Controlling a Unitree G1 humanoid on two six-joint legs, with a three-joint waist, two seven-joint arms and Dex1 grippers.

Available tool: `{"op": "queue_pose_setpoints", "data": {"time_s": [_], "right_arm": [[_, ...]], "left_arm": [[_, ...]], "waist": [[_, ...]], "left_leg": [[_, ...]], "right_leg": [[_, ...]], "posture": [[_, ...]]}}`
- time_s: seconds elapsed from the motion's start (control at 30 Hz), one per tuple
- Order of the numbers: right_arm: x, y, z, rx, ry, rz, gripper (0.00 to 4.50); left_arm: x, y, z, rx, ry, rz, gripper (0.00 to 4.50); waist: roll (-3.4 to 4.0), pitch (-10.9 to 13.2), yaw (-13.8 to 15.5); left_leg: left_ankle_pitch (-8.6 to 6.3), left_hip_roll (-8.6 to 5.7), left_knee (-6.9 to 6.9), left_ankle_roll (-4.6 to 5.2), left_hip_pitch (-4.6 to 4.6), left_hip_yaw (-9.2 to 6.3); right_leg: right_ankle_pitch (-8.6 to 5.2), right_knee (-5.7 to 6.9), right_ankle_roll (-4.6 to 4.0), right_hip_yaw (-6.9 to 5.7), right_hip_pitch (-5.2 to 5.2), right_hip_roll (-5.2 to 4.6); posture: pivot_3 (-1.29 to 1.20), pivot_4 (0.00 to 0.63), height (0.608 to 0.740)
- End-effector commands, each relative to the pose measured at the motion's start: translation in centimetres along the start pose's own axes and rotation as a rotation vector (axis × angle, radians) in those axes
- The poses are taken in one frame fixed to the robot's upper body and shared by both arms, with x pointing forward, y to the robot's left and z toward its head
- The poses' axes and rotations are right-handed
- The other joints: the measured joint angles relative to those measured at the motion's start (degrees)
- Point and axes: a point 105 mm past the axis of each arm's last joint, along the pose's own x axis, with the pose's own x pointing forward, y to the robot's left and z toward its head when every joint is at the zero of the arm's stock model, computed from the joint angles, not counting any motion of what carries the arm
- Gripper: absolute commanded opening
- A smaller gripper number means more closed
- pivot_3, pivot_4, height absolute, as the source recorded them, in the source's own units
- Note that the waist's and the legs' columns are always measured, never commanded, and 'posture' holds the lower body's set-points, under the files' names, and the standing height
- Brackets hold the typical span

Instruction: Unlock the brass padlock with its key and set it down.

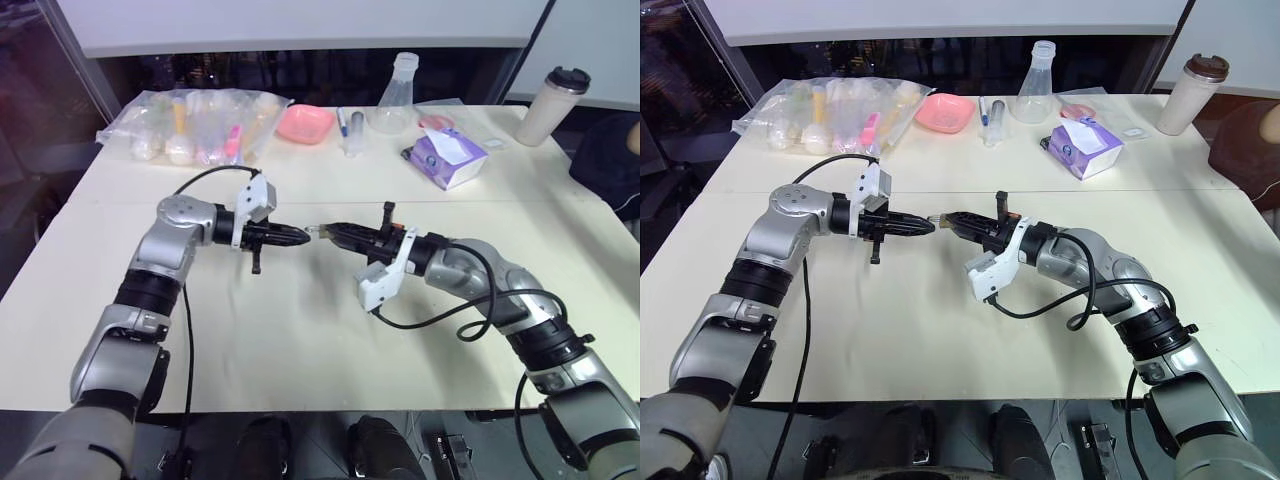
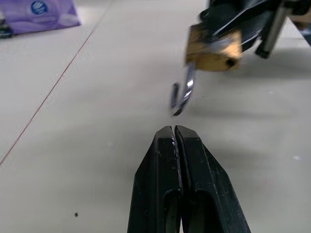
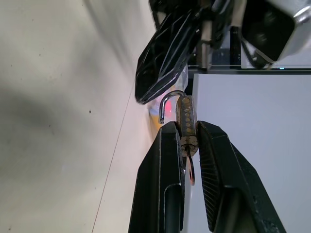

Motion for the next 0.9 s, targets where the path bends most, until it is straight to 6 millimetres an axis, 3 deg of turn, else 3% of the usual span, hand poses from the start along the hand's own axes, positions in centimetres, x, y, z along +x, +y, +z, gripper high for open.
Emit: {"op": "queue_pose_setpoints", "data": {"time_s": [0.03,0.3,0.53,0.63,0.77,0.9], "right_arm": [[-0.2,-0.6,0.0,0.015,0.002,-0.037,0.00],[1.3,3.2,-1.8,0.083,0.062,-0.004,0.00],[3.1,5.1,-4.6,0.044,0.143,-0.001,0.00],[3.5,6.6,-4.0,0.051,0.108,0.040,0.00],[3.0,9.9,-1.8,0.201,0.038,0.186,0.00],[2.4,10.6,-1.0,0.281,0.017,0.256,0.00]], "left_arm": [[-1.6,0.5,1.5,0.053,-0.024,0.026,0.04],[-6.1,1.4,-0.3,-0.004,0.027,0.173,0.04],[-6.7,1.0,0.0,-0.002,0.007,0.223,0.04],[-6.5,0.5,0.0,-0.005,0.001,0.228,0.04],[-6.6,0.3,-0.1,-0.010,-0.002,0.244,0.04],[-6.5,0.3,0.0,-0.010,-0.008,0.251,0.04]], "waist": [[0.00,0.0,0.0],[0.00,0.0,-0.4],[0.00,0.0,0.0],[0.00,0.0,-0.2],[-0.01,0.0,-0.5],[-0.05,0.0,-0.3]], "left_leg": [[0.00,0.00,0.00,0.00,0.00,0.00],[0.00,0.06,-0.03,0.00,0.06,0.02],[0.02,-0.01,0.01,-0.03,0.05,0.07],[0.02,0.02,-0.03,-0.04,0.05,0.05],[0.02,0.03,-0.05,-0.04,0.05,0.06],[0.01,0.06,-0.04,-0.03,0.21,0.02]], "right_leg": [[0.00,0.00,0.00,0.00,0.00,0.00],[0.00,0.06,0.00,0.00,-0.01,0.05],[0.00,0.08,0.00,0.00,-0.02,0.00],[0.00,0.10,0.00,0.01,-0.03,-0.01],[0.00,0.10,0.00,0.04,-0.04,-0.01],[0.00,0.09,0.00,0.02,0.16,0.01]], "posture": [[0.00,0.150,0.715],[0.00,0.150,0.715],[0.00,0.150,0.715],[0.00,0.150,0.715],[0.00,0.150,0.715],[0.00,0.150,0.715]]}}
